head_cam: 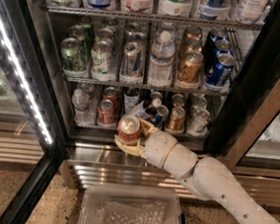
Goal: Pick coke can from bottom shelf of fridge
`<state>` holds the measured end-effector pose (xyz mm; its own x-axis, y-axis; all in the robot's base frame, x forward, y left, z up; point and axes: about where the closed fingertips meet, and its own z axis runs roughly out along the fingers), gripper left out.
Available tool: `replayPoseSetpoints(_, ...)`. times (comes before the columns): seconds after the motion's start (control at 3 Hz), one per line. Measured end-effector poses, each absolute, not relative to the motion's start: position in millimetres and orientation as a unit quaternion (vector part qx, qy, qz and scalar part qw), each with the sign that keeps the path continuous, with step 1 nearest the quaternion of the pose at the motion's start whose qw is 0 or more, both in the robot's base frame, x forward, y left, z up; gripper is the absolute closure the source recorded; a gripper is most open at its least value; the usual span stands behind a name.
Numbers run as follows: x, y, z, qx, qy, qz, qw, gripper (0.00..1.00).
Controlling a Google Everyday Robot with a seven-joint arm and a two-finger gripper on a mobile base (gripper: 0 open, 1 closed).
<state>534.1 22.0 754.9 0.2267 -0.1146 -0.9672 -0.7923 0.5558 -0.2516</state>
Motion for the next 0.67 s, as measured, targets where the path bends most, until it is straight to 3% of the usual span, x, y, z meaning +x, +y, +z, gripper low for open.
replayPoseSetpoints(0.67, 562.3, -25.8, 773.6, -0.334, 0.566, 0.290, 0.696, 1.00)
